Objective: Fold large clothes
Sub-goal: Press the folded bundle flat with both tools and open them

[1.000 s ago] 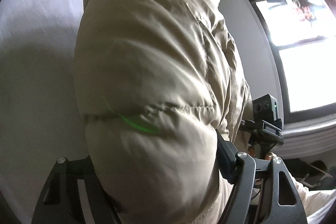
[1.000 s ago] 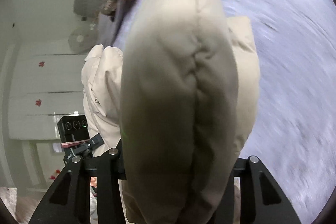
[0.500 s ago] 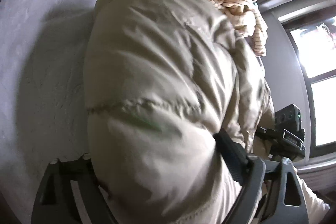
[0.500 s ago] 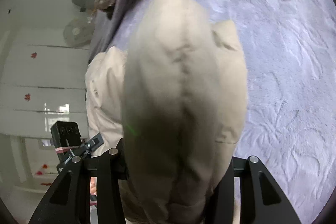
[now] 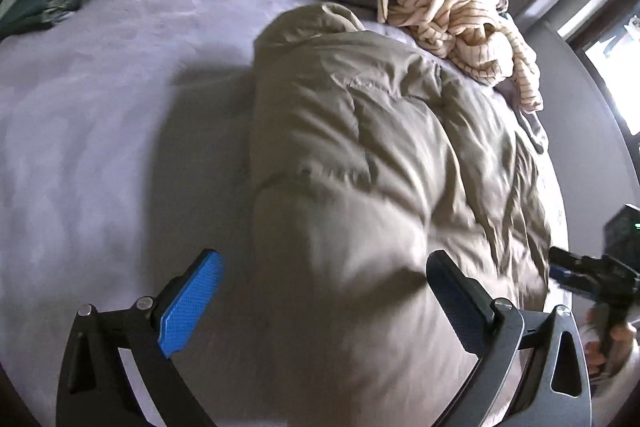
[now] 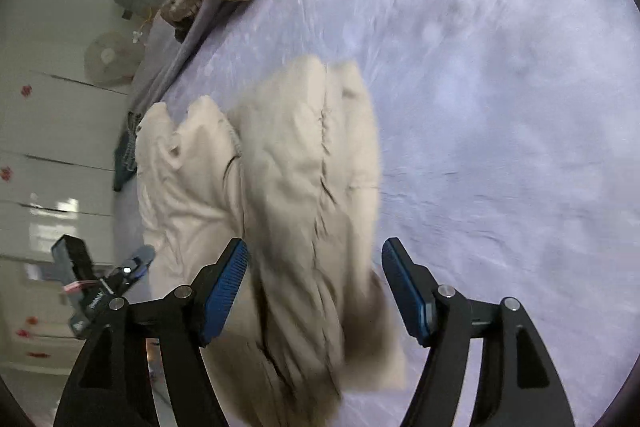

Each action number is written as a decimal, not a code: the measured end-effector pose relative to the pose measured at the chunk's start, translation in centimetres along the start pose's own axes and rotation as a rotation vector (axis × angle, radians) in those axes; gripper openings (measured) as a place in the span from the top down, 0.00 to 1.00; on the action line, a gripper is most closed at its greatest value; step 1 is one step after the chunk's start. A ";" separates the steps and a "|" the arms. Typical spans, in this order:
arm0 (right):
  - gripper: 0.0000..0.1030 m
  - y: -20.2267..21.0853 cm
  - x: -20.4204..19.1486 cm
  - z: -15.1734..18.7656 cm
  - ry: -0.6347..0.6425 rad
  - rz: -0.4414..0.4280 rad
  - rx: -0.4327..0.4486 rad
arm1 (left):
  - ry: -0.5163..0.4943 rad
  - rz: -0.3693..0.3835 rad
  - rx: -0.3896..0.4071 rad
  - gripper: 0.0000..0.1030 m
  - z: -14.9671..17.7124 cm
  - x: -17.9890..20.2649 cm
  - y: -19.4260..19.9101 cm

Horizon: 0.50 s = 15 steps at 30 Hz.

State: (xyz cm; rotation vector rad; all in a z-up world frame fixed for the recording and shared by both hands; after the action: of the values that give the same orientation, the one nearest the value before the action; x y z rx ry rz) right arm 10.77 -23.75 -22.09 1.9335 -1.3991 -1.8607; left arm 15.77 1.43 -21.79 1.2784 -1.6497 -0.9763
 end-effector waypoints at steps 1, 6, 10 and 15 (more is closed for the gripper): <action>0.54 1.0 -0.7 0.4 0.020 0.007 0.019 | 0.001 -0.010 0.005 0.00 0.8 -0.4 0.7; 0.76 3.6 -3.8 3.5 0.105 -0.015 0.043 | -0.030 -0.069 0.006 0.00 4.9 0.2 2.1; 0.81 1.4 -2.9 8.4 0.157 0.081 -0.078 | -0.049 -0.094 -0.016 0.00 7.4 0.3 1.0; 0.82 -0.3 1.0 10.4 0.063 0.151 -0.113 | -0.062 -0.110 -0.036 0.00 8.5 0.1 0.6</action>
State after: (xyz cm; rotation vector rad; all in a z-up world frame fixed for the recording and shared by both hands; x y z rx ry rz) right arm 2.02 -19.12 -25.49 1.7653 -1.3494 -1.7553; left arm 7.72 2.29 -24.35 1.3385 -1.6158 -1.1172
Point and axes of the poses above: each gripper's, at about its wrist camera, not at the fingertips, and y roughly against the way its jaws point, x to its right, z to its underside, the point moved 9 cm from there along -y, roughly the way its jaws point, and after that the axes turned 14 degrees about -z, right-handed, at the moved point
